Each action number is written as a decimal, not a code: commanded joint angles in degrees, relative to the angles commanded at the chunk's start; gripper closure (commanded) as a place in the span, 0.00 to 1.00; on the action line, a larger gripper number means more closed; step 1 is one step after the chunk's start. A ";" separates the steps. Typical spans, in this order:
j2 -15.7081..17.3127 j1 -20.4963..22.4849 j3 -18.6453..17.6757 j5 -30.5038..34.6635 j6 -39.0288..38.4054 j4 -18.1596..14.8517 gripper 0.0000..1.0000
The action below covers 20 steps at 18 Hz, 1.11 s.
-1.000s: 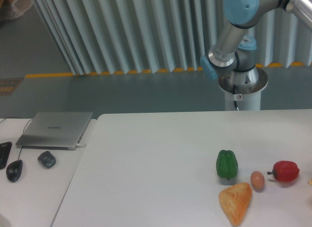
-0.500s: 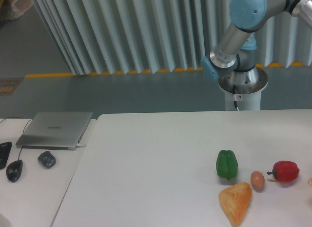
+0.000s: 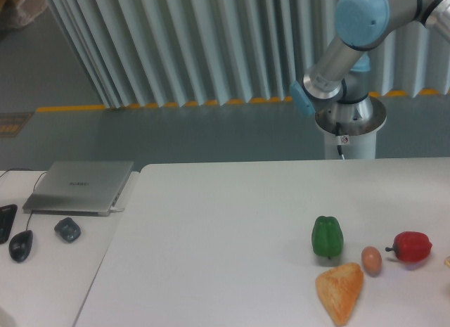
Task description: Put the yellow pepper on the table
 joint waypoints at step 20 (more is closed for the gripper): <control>-0.97 0.44 -0.70 0.09 0.44 0.09 0.00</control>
